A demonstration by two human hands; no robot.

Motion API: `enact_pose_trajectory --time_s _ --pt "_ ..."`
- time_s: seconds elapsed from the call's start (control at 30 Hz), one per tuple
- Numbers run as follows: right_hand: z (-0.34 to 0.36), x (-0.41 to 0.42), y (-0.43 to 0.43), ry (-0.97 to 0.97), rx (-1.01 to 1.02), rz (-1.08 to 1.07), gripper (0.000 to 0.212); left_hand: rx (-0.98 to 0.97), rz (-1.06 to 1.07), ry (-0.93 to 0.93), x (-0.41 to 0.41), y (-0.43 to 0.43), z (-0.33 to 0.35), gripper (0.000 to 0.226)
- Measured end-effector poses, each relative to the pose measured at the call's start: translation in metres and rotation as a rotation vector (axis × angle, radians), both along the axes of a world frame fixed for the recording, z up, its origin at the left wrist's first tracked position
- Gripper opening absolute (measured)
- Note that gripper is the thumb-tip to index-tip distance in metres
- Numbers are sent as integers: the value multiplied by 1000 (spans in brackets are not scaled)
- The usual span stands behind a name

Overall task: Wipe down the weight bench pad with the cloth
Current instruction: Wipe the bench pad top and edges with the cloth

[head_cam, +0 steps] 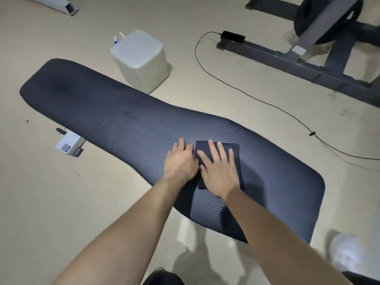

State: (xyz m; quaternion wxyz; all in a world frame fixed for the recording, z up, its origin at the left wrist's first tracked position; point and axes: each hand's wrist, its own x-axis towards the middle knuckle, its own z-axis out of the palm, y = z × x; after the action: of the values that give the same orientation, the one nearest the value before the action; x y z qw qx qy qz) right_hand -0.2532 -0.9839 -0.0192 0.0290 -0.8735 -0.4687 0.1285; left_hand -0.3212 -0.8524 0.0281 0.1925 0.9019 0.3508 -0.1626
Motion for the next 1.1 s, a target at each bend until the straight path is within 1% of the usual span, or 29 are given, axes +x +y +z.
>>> enact_pose_trajectory --time_s 0.07,0.17,0.3,0.37,0.43,0.5,0.57,0.63,0.67,0.73,0.83,0.97,1.1 --pt "-1 16 -48 -3 -73 -42 60 -2 -15 -32 23 -42 4 50" --pt "0 34 -115 26 -121 -82 69 -20 46 -81 62 -105 2 46" --pt "4 57 -199 96 -148 -228 79 9 161 -3 121 -186 -6 64" --pt "8 72 -230 145 -144 -277 79 8 240 30 147 -217 -8 70" --pt "10 89 -251 192 -122 -311 78 -5 346 35 168 -239 -8 72" --pt "12 107 -256 238 -83 -342 77 -14 490 10 184 -247 -8 70" --pt "11 128 -253 290 -20 -342 72 12 672 -45 197 -247 -10 66" --pt "11 159 -240 403 6 -328 64 70 845 -68 205 -240 -14 64" --pt "11 176 -232 467 -12 -313 59 98 895 -62 208 -235 -18 64" --pt "10 205 -215 569 -83 -225 48 166 923 -43 208 -230 -32 64" --pt "4 228 -182 690 -130 -80 46 260 917 -46 205 -233 -51 63" --pt "-3 238 -151 834 -118 -45 45 302 921 -23 205 -231 -64 63" --pt "-2 239 -133 865 -129 -36 48 309 915 60 208 -227 -68 67"
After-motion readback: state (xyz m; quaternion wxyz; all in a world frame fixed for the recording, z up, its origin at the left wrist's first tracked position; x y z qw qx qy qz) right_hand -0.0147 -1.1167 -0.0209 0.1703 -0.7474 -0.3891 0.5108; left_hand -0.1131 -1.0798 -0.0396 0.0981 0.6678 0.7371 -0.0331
